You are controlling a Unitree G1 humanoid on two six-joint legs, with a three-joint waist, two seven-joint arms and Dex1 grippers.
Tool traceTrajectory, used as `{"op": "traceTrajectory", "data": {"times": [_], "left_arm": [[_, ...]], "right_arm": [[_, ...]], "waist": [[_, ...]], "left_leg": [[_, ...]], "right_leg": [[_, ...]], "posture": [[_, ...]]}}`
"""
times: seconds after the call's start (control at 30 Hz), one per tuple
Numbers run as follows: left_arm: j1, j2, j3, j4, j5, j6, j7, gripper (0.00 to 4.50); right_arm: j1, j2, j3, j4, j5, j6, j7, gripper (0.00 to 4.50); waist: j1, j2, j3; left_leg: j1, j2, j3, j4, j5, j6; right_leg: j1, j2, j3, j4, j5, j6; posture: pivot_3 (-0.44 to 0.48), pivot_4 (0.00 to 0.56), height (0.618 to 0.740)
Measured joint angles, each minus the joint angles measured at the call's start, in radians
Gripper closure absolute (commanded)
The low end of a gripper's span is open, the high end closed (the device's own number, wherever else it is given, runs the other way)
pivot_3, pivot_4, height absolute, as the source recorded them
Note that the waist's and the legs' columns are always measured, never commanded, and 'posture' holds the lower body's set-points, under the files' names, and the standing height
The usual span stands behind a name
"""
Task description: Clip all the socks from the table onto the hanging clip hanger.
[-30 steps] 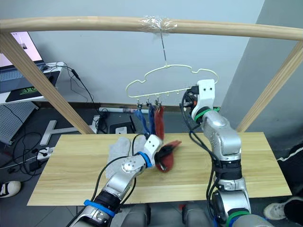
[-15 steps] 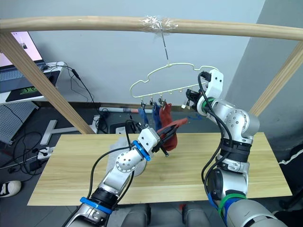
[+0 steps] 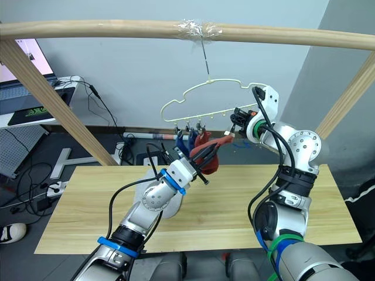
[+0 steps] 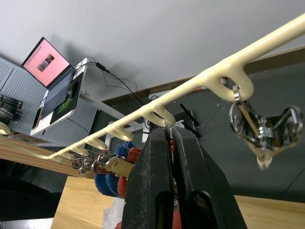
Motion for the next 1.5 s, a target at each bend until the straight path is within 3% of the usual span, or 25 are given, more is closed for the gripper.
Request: {"op": "traceTrajectory", "data": {"times": [0.27,0.4,0.6,0.77,0.87,1.07,1.27,1.5], "left_arm": [[-0.008,0.004,-0.001,-0.001,-0.002,-0.008,0.002,4.45],[0.016,0.004,-0.04,0.005,-0.071,0.148,-0.144,4.45],[0.074,-0.005,-0.139,0.12,-0.064,0.489,-0.341,4.45],[0.125,-0.012,-0.174,0.196,-0.055,0.591,-0.392,4.45],[0.12,-0.018,-0.168,0.178,-0.076,0.639,-0.418,3.76],[0.129,-0.013,-0.145,0.115,-0.131,0.738,-0.468,1.95],[0.148,0.05,-0.115,-0.044,-0.194,0.854,-0.537,0.13],[0.145,0.058,-0.005,-0.169,-0.287,0.997,-0.53,0.03]], "right_arm": [[-0.001,-0.003,-0.007,0.005,0.013,0.006,-0.01,4.5],[-0.001,-0.018,-0.006,0.01,0.022,0.003,-0.01,4.5],[0.001,-0.019,0.006,0.01,0.029,-0.002,-0.011,4.5],[0.002,-0.022,0.012,0.01,0.029,-0.007,-0.012,4.5],[0.002,-0.025,0.013,0.01,0.03,-0.007,-0.012,4.5],[0.003,-0.027,0.014,0.01,0.031,-0.012,-0.012,4.5],[0.009,-0.027,0.021,0.012,0.031,-0.032,-0.012,4.5],[0.012,-0.027,0.028,0.018,0.032,-0.054,-0.012,4.5]], "waist": [[0.0,0.0,0.0],[0.001,0.0,0.0],[-0.004,0.002,-0.001],[-0.003,0.002,-0.001],[-0.004,0.002,-0.001],[-0.004,0.002,-0.001],[-0.005,0.002,-0.001],[-0.005,0.002,-0.001]], "left_leg": [[0.0,0.0,0.0,0.0,0.0,0.0],[0.0,0.0,0.0,0.0,0.0,0.0],[0.0,0.0,0.0,0.0,0.0,0.0],[-0.002,0.0,-0.001,0.0,0.0,0.001],[-0.002,0.0,-0.001,0.0,0.0,0.001],[-0.003,0.0,-0.001,0.0,0.0,0.001],[-0.003,0.0,-0.001,0.0,0.0,0.001],[-0.003,0.0,-0.001,0.0,0.0,0.001]], "right_leg": [[0.0,0.0,0.0,0.0,0.0,0.0],[0.0,0.0,0.0,0.0,0.0,0.0],[0.0,0.0,0.0,0.0,0.0,0.0],[-0.002,0.0,-0.001,0.0,0.0,0.0],[-0.002,0.0,-0.001,0.0,0.0,0.0],[-0.002,0.0,-0.001,0.0,0.0,0.0],[-0.002,0.0,-0.001,0.0,0.0,0.0],[-0.002,0.0,-0.001,-0.001,0.0,0.0]], "posture": [[0.117,0.149,0.74],[0.117,0.155,0.74],[0.112,0.142,0.74],[0.109,0.14,0.74],[0.109,0.14,0.74],[0.113,0.138,0.74],[0.097,0.144,0.74],[0.089,0.147,0.74]]}}
